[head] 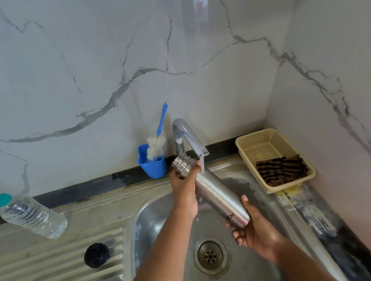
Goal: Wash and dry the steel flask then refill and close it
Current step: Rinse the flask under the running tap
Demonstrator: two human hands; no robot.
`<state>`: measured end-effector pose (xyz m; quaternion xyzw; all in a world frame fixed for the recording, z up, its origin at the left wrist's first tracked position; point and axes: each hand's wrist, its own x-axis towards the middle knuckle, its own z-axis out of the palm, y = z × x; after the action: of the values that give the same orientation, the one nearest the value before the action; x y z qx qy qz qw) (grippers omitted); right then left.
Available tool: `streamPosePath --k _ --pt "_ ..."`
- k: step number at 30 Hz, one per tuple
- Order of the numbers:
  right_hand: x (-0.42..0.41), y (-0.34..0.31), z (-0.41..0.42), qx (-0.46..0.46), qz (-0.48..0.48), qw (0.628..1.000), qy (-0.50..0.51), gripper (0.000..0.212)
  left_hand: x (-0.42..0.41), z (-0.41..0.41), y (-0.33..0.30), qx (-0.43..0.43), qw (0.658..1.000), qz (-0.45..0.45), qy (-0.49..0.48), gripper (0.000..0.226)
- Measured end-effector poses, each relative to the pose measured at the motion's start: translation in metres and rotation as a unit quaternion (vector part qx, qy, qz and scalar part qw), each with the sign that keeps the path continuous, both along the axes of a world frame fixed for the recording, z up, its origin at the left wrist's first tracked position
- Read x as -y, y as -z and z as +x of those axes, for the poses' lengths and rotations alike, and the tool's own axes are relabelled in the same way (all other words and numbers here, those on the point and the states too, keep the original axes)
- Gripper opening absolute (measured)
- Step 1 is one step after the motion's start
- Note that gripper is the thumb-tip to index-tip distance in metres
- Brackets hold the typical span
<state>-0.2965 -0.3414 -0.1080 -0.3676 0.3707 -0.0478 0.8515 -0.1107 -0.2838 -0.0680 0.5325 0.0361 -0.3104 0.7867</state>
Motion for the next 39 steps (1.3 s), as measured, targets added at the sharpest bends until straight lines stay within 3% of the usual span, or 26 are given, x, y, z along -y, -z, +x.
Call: streamPosePath --k 3,5,6,8,10,11,13,15,17,19,21,22,24,27,29,32,34,39 --pt "0.002 0.007 -0.002 0.041 -0.025 0.999 0.007 0.089 0.001 0.001 -0.002 0.016 0.999 -0.025 0.037 0.049" --pt "-0.001 0.011 -0.002 -0.017 -0.190 0.981 -0.019 0.090 0.004 -0.001 -0.003 0.030 0.998 -0.010 0.061 0.051" --pt "-0.002 0.012 -0.001 -0.062 -0.292 0.954 -0.031 0.085 0.006 -0.003 -0.002 0.036 0.997 0.002 0.065 0.053" --pt "-0.006 0.015 0.001 -0.100 -0.373 0.922 -0.020 0.081 0.009 -0.005 0.000 0.045 0.997 0.020 0.063 0.057" --pt "-0.010 0.019 0.000 -0.043 -0.289 0.956 -0.014 0.085 0.011 -0.003 0.000 0.062 0.996 0.020 0.054 0.054" --pt "-0.013 0.018 0.002 0.001 -0.183 0.983 0.014 0.086 0.011 -0.001 -0.001 0.070 0.996 0.014 0.055 0.052" --pt "-0.015 0.015 0.002 0.040 0.002 0.999 0.037 0.073 0.010 0.001 -0.004 0.077 0.995 -0.003 0.065 0.050" --pt "-0.012 0.012 0.001 0.052 0.037 0.997 0.032 0.061 0.008 0.002 -0.004 0.064 0.996 -0.013 0.064 0.047" --pt "-0.010 0.008 0.004 0.075 0.011 0.996 0.046 0.067 0.006 0.005 -0.002 0.046 0.998 -0.022 0.041 0.042" --pt "-0.010 0.007 0.007 0.063 -0.123 0.990 0.031 0.082 0.006 0.004 0.001 0.032 0.999 -0.023 0.031 0.042" --pt "-0.010 0.008 0.011 -0.010 -0.303 0.953 0.028 0.083 0.006 0.000 0.003 0.029 0.999 -0.016 0.034 0.049" --pt "-0.008 0.009 0.013 -0.030 -0.331 0.942 0.035 0.084 0.006 -0.002 0.004 0.025 0.999 -0.016 0.028 0.052" --pt "-0.008 0.009 0.013 -0.012 -0.279 0.959 0.039 0.086 0.006 -0.002 0.005 0.018 1.000 -0.019 0.002 0.052" --pt "-0.010 0.005 0.011 0.040 -0.043 0.998 0.008 0.076 0.002 -0.002 0.000 0.011 1.000 -0.025 0.007 0.056" --pt "-0.008 0.009 0.007 0.044 -0.017 0.999 -0.016 0.076 0.000 -0.003 -0.003 0.019 0.999 -0.025 0.039 0.064" --pt "-0.004 0.016 0.003 0.029 -0.083 0.996 -0.025 0.083 -0.004 -0.005 -0.004 0.049 0.993 -0.012 0.103 0.067" --pt "-0.004 0.019 0.002 -0.021 -0.180 0.982 -0.051 0.086 -0.007 -0.008 -0.002 0.077 0.986 0.008 0.148 0.067" --pt "0.000 0.019 0.013 -0.145 -0.374 0.907 -0.126 0.083 -0.013 -0.019 0.004 0.135 0.974 0.049 0.175 0.057"
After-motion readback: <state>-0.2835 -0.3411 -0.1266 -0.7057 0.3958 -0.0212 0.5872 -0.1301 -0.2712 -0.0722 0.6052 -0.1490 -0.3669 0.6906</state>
